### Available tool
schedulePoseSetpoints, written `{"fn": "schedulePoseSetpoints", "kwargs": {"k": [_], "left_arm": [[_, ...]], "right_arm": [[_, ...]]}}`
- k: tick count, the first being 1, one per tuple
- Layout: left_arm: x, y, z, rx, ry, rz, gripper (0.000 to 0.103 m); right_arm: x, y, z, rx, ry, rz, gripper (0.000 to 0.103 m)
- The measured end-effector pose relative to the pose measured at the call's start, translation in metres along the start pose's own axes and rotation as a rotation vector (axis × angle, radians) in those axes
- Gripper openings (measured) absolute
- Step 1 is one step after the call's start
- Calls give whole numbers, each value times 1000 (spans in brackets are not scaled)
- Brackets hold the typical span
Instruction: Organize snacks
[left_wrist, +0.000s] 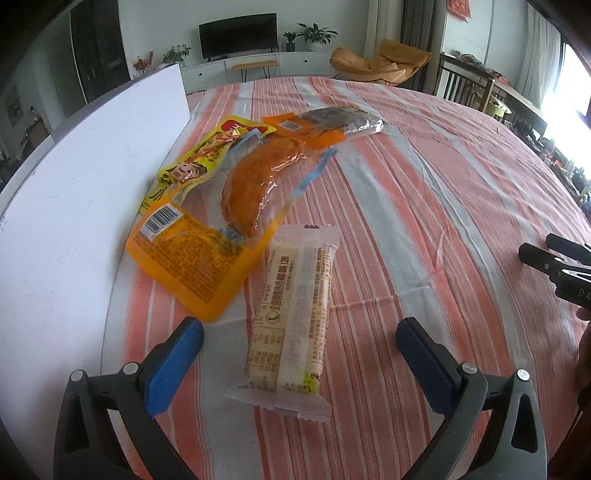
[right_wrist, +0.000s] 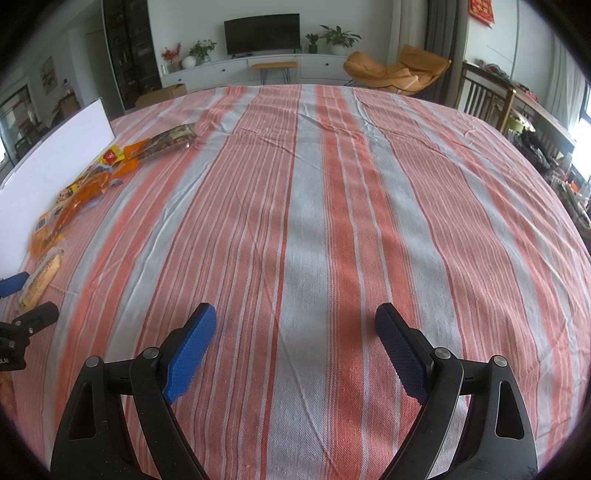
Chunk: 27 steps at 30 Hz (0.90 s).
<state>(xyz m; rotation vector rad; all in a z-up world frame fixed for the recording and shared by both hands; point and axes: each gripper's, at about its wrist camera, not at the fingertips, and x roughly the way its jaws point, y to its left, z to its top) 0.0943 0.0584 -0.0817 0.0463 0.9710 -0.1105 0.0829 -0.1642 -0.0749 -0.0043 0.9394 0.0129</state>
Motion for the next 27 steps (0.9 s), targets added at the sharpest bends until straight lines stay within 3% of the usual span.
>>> {"fn": "schedulePoseSetpoints", "kwargs": {"k": [27], "left_arm": [[-1,-1,-2,-6,-8,5,103]], "right_arm": [[0,0,0,0,0,0,91]]}}
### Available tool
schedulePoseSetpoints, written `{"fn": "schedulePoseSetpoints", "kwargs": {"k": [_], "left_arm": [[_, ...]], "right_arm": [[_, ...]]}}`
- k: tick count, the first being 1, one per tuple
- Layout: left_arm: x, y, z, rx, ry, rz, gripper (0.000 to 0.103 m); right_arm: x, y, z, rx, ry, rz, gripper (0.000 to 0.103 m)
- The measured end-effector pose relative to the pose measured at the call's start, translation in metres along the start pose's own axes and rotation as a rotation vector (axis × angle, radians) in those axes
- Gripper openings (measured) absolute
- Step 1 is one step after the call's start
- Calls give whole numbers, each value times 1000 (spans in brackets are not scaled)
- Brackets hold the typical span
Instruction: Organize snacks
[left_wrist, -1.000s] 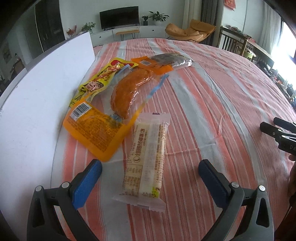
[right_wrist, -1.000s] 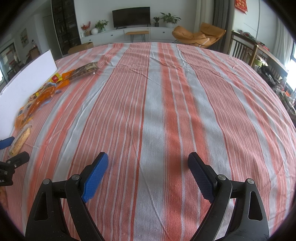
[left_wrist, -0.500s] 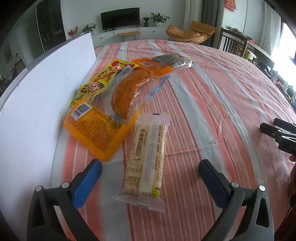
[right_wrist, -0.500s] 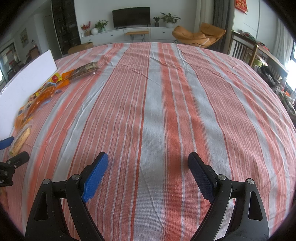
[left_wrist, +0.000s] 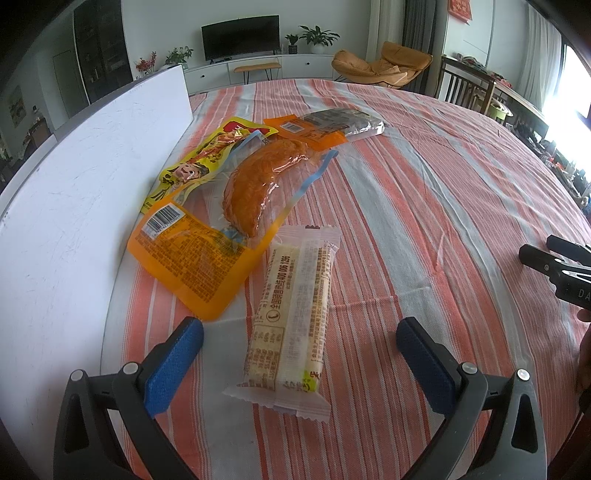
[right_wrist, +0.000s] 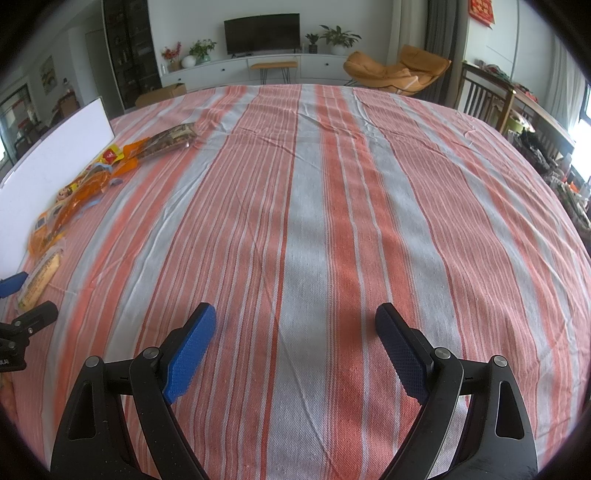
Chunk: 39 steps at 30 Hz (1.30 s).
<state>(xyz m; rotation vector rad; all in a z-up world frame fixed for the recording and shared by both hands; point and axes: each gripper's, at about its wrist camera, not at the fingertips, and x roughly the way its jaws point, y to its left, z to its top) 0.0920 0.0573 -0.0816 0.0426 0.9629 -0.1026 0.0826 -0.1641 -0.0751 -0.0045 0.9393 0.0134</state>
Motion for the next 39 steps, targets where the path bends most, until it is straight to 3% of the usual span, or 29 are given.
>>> {"fn": "schedulePoseSetpoints", "kwargs": {"k": [26,32,39], "left_arm": [[0,0,0,1,0,0,103],[-4,14,-2,6,44,-2,103],[-6,28,-7,-36,0,23,103]], "right_arm": [[1,0,0,0,0,0,91],[0,0,0,0,0,1,91],[0,0,0,-1,1,-1,91]]}}
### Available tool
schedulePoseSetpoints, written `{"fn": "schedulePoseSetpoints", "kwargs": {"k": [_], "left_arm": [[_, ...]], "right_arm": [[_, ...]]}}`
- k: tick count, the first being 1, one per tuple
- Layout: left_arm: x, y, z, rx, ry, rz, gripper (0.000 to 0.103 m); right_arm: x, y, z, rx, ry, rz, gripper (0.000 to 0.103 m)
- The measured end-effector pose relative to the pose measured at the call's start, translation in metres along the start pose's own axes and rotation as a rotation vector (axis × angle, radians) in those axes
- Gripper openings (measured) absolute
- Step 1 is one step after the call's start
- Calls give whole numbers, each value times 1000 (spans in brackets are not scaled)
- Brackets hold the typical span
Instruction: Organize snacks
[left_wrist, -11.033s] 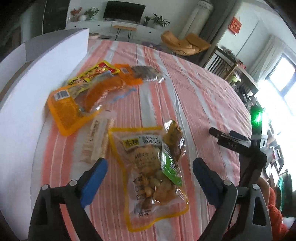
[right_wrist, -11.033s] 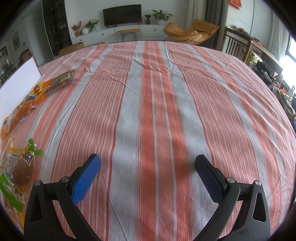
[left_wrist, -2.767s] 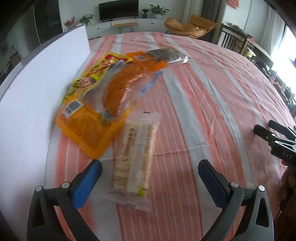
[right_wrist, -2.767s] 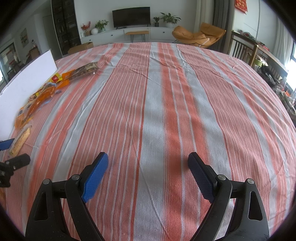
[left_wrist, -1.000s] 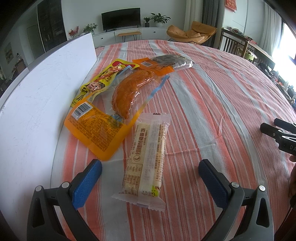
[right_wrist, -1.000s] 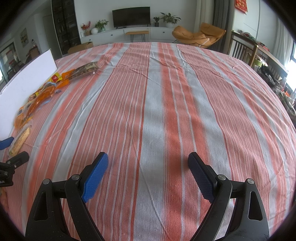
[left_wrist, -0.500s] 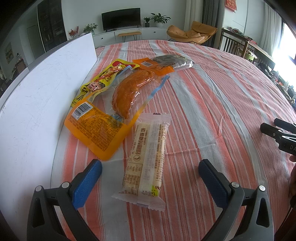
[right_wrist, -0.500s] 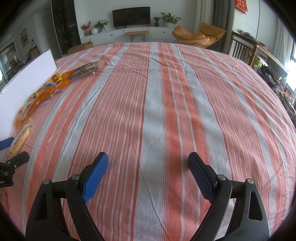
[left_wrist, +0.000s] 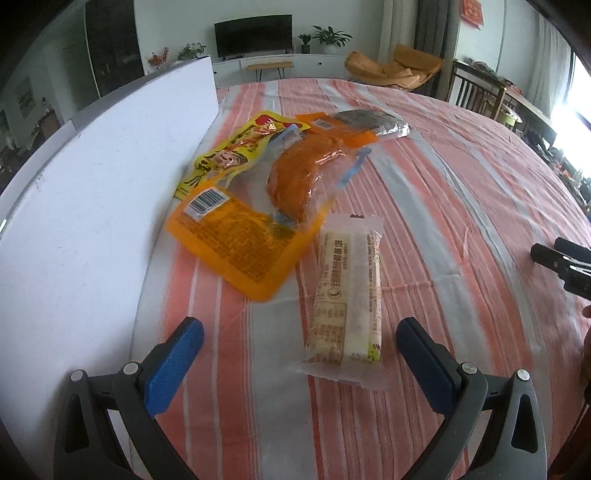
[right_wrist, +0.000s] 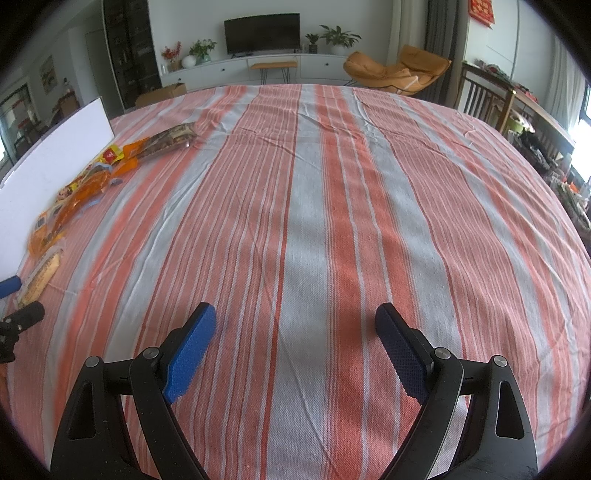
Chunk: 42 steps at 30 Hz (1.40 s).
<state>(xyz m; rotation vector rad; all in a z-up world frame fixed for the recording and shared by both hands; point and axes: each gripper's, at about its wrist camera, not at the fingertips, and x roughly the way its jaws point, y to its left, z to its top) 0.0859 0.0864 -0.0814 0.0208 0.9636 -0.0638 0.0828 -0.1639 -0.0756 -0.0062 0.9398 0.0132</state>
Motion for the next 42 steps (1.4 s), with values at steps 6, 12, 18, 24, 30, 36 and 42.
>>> {"fn": "schedulePoseSetpoints", "kwargs": {"k": [6,12,18,24,30,36,42], "left_arm": [[1,-1,0,-2,-3,1,103],[0,0,-1,-3,-3,1,103],[0,-1,-1,-3,-3,1,103],[0,-1,-1,-3,-3,1,103],[0,-1,0,-5,-4,3,103],[1,0,1,-5,-4,4,103],[1,0,1,-5,-4,4,103]], "right_arm": [[0,2,0,-2,3,0,91],[-12,39,57,-59,-46,88,91],[34,133,161,-265,-51,130,90],[119,182,176,-356,112,107,92],[119,173,152,-431,8,95,92],[109,157,138,-453,13,129,91],[96,126,120,-323,59,232,89]]}}
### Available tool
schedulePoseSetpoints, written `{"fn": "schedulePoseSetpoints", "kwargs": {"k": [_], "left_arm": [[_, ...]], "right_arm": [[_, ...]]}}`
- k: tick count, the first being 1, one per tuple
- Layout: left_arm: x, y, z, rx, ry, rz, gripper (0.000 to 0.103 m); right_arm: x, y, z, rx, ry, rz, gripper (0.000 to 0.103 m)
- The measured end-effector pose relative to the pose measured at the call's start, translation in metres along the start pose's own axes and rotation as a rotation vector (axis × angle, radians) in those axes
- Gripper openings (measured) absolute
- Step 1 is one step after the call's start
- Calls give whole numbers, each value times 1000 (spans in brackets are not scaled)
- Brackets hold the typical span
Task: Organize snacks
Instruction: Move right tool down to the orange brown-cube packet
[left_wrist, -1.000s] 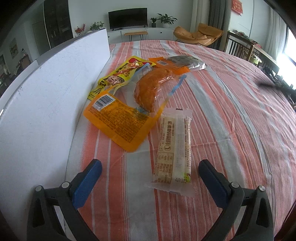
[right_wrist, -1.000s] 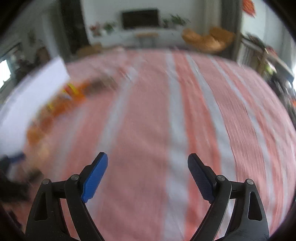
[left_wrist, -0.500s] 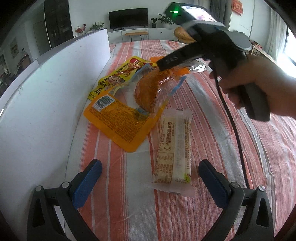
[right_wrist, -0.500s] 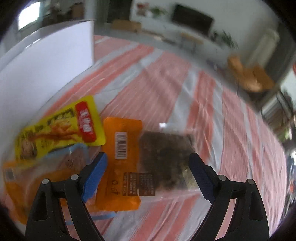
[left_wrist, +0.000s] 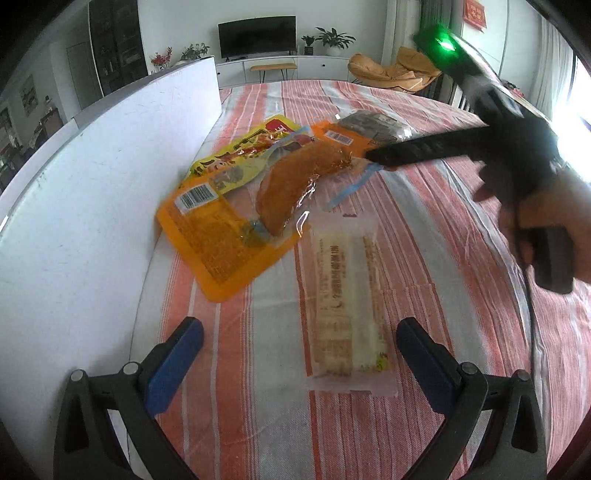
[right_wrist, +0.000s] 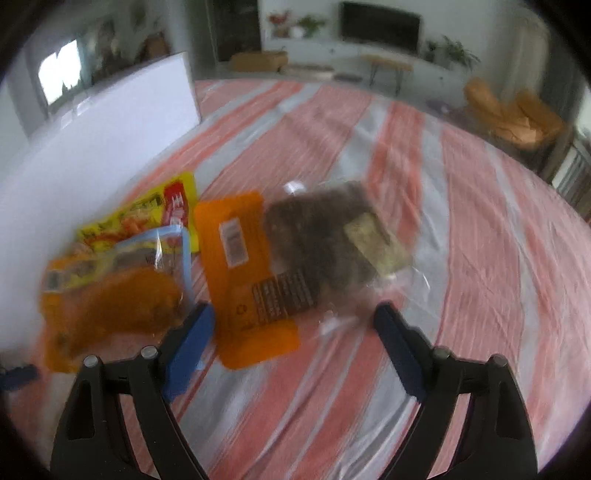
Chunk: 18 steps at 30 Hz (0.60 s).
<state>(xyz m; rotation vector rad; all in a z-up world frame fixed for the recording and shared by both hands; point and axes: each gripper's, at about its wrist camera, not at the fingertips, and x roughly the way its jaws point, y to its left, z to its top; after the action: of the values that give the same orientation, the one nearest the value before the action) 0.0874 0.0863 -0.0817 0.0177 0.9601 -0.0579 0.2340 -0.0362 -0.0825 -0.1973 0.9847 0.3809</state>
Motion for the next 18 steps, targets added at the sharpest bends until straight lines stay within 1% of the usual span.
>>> {"fn": "schedulePoseSetpoints", "kwargs": {"k": [1,3,7,9,11,13,16,18], "left_arm": [[0,0,1,0,0,0,103],[2,1,2,0,-1,0,103],[0,1,0,-1,-1,1,103],[1,2,1,-1,-1,1,103],[1,2,1,-1,-1,1,103],[0,1,0,-1,-1,1,103],[0,1,0,-1,-1,1,103],[0,1,-1,-1,-1,1,103]], "right_arm": [[-6,2,-6,-20,-5,-9,89],[-16,-1,-20,-5,-6,-8,89],[-38,-6,-49,31,-36,-16,90],[-47,-9,-63,52,-47,-41,90],[-51,-16,-68,79,-52,-48,90],[-50,-18,-64,106,-57,-50,91],[-49,-15,-60,97,-50,-79,91],[-48,-16,-58,104,-49,-78,91]]}}
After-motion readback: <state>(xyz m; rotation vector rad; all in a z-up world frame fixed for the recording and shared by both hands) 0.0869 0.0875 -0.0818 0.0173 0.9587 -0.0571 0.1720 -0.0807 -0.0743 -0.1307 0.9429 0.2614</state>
